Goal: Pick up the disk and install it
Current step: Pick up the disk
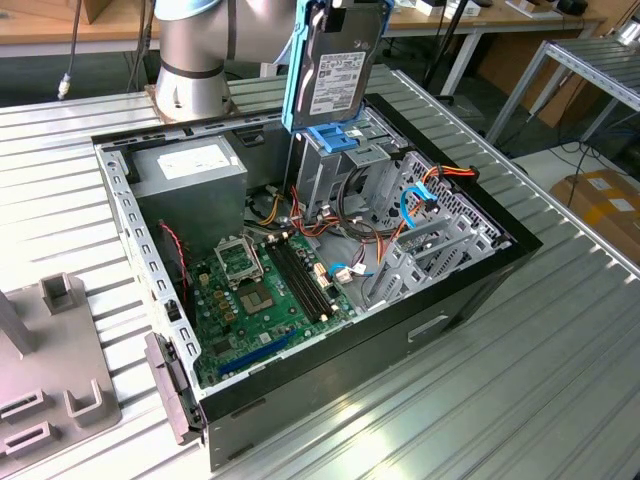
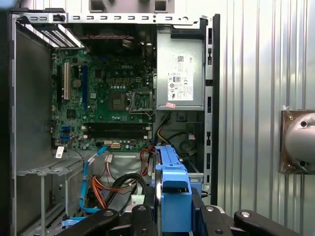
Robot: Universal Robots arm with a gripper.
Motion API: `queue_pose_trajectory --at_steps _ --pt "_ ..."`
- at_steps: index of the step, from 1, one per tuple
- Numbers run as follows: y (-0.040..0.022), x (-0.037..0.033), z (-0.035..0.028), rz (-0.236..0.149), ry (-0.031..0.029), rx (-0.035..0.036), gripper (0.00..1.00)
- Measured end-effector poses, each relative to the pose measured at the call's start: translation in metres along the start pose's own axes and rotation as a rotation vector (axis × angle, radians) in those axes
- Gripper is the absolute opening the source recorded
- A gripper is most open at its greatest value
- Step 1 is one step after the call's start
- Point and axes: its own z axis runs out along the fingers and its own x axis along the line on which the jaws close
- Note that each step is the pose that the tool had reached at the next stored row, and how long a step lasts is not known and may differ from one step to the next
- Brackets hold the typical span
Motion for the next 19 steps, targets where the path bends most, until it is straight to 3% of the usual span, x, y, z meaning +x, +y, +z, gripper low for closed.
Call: queue_pose_trajectory --at_steps 1,4,19 --pt "-0.0152 -0.0001 0.0000 0.000 0.0000 0.0000 0.36" --pt "-0.0202 -0.0001 -0.0001 0.000 0.0001 0.0000 0.36" --pt "-0.0224 -0.0001 -0.0001 0.000 0.0000 0.0000 0.36"
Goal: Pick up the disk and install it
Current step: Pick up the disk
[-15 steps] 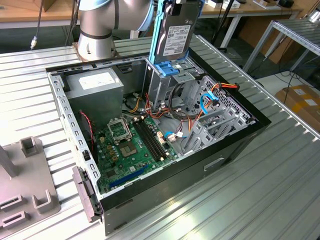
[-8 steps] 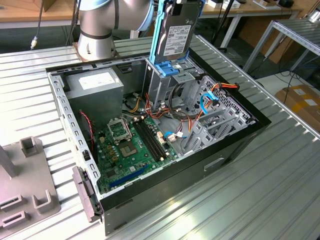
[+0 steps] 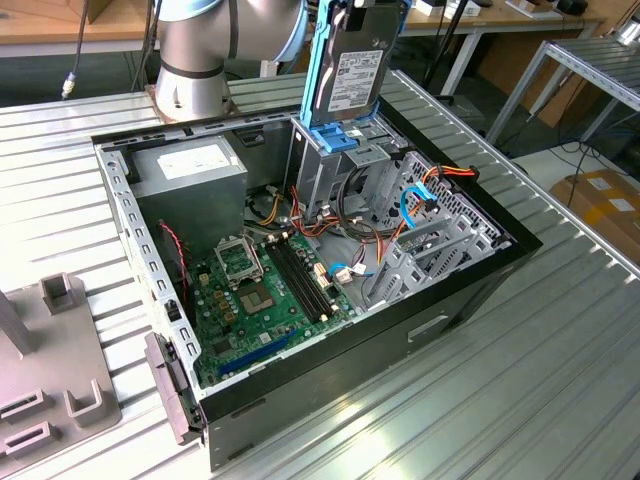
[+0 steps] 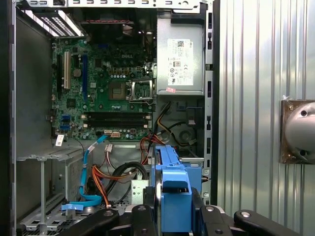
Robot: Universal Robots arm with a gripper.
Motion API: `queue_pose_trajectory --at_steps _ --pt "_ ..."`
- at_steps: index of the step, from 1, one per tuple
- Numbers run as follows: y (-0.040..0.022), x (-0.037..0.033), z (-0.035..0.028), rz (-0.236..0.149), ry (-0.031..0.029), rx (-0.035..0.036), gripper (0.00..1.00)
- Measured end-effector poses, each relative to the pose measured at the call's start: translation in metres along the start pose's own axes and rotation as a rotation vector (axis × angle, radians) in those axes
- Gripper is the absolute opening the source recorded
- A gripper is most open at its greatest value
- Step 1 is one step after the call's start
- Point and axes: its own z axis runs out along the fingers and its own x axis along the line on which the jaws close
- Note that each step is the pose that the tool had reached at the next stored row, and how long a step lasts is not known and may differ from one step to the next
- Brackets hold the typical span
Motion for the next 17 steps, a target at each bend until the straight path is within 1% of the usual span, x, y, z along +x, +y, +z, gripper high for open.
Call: queue_pose_trajectory --at_steps 6,9,10,14,16,17 --pt "-0.0001 0.0000 0.0000 0.000 0.0000 0.0000 0.36" --pt "-0.0018 0.0000 0.0000 0.000 -0.0001 0.0000 0.36" --pt "-0.0033 0.0000 0.0000 0.000 -0.0001 0.0000 0.36" --pt "-0.0174 0.0000 -0.0001 0.000 0.0000 0.0000 0.36" --pt "-0.0224 0.0000 -0.0001 0.000 -0.0001 0.0000 0.36" --pt "-0.0235 0.0000 -0.0001 0.000 0.0000 0.0000 0.36"
